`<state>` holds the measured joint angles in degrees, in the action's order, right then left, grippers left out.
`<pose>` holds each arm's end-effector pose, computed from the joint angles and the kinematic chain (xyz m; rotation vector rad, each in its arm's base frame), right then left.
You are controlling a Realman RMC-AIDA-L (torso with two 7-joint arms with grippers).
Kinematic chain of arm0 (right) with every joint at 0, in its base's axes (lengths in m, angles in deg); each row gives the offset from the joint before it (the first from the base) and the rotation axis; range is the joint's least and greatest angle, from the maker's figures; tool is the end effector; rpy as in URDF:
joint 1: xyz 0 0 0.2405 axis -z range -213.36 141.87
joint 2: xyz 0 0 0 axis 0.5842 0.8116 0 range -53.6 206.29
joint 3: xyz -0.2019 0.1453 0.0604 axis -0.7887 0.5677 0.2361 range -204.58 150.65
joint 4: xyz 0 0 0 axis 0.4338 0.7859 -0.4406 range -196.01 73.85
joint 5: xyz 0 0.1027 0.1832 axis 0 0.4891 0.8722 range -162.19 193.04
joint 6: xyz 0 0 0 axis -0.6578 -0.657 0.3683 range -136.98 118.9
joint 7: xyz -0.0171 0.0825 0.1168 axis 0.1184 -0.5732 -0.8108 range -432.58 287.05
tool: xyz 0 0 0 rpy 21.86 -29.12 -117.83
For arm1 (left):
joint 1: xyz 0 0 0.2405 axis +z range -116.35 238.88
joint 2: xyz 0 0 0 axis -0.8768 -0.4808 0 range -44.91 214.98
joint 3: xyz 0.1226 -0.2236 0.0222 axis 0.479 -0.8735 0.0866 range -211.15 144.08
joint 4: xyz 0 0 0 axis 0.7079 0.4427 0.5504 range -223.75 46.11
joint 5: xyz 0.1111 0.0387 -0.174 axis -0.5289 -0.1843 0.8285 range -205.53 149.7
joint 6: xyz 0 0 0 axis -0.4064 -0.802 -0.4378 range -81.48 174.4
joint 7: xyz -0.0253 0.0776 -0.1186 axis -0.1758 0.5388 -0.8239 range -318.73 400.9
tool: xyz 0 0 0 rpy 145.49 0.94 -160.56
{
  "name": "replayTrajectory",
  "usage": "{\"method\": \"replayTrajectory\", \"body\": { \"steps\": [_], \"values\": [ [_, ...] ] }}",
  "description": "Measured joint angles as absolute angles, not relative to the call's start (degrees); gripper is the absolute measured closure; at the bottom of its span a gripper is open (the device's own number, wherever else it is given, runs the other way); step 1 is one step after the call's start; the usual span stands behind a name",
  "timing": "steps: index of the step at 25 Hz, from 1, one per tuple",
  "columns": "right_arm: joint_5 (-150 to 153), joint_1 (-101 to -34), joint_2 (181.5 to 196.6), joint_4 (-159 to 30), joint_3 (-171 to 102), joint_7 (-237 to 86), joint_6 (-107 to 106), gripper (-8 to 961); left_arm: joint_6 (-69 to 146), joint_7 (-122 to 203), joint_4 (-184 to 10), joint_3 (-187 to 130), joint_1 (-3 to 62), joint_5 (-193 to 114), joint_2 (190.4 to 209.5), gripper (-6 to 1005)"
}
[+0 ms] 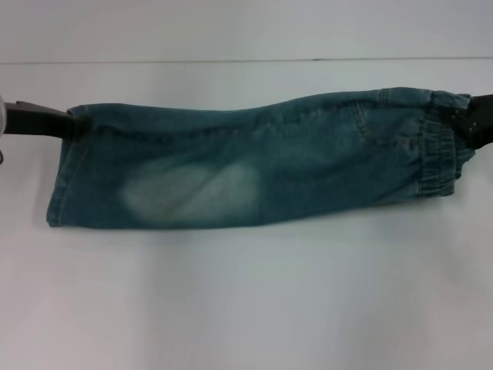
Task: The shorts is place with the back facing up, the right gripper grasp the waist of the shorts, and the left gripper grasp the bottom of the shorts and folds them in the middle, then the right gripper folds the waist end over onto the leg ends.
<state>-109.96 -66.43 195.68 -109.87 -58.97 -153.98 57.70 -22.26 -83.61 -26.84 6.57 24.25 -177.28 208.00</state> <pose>0.3092 0.3825 0.0620 -2.2985 0.5883 0.2440 -0.2619 0.4059 0.0555 -2.2142 -1.0518 -0.0505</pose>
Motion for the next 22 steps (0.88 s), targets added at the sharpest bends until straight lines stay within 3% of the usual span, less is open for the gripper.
{"method": "replayTrajectory", "body": {
  "steps": [10, 12, 22],
  "values": [
    [-111.99, -67.35, 195.04, -108.61, -60.24, -156.95, 54.78, 858, -13.13, -83.81, -29.95, 11.03, 24.13, -177.73, 208.67, 930],
    [-112.81, -67.41, 195.06, -108.65, -60.29, -157.42, 54.8, 783, -13.61, -83.83, -29.98, 11.23, 24.11, -177.8, 208.62, 922],
    [-112.74, -66.62, 195.57, -109.5, -59.92, -156.75, 53.83, 386, -15.04, -83.25, -28.62, 11.22, 24.96, -176.07, 208.77, 556]
  ]
}}
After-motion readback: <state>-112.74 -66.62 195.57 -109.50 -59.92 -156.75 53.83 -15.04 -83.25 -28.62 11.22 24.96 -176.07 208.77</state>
